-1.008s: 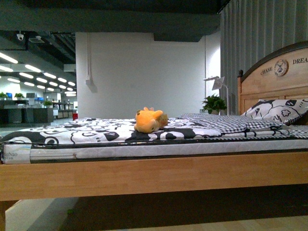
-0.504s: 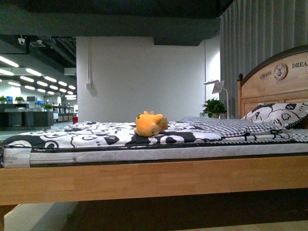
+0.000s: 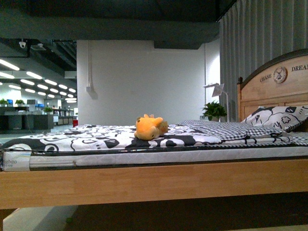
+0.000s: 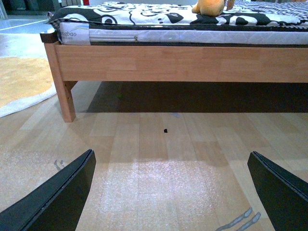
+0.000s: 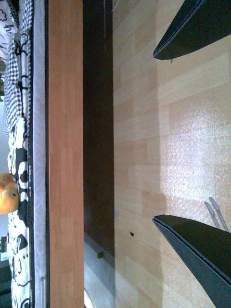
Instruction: Put away toys
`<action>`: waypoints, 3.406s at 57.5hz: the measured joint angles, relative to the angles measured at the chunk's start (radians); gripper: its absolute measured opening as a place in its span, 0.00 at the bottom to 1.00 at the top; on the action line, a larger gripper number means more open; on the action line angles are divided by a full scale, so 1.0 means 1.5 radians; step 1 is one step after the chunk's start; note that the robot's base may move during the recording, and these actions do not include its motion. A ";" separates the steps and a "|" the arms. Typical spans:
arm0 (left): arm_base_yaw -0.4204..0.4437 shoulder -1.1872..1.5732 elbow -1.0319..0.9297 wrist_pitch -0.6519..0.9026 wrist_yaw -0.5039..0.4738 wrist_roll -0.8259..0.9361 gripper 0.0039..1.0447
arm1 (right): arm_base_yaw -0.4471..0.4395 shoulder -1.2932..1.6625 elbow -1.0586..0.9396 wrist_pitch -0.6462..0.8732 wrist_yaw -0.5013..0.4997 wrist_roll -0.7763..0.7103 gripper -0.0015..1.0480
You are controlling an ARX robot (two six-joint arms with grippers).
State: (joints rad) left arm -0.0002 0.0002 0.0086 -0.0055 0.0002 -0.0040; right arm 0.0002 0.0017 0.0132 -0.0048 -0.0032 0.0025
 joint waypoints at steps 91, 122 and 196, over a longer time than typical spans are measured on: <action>0.000 0.000 0.000 0.000 0.000 0.000 0.94 | 0.000 0.000 0.000 0.000 0.000 0.000 0.94; 0.000 0.000 0.000 0.000 0.000 0.000 0.94 | 0.000 0.000 0.000 0.000 0.000 0.000 0.94; 0.000 0.001 0.000 0.000 0.002 0.000 0.94 | 0.000 0.000 0.000 0.000 0.005 0.000 0.94</action>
State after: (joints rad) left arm -0.0002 0.0010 0.0086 -0.0055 0.0029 -0.0040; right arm 0.0006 0.0021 0.0132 -0.0048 0.0036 0.0025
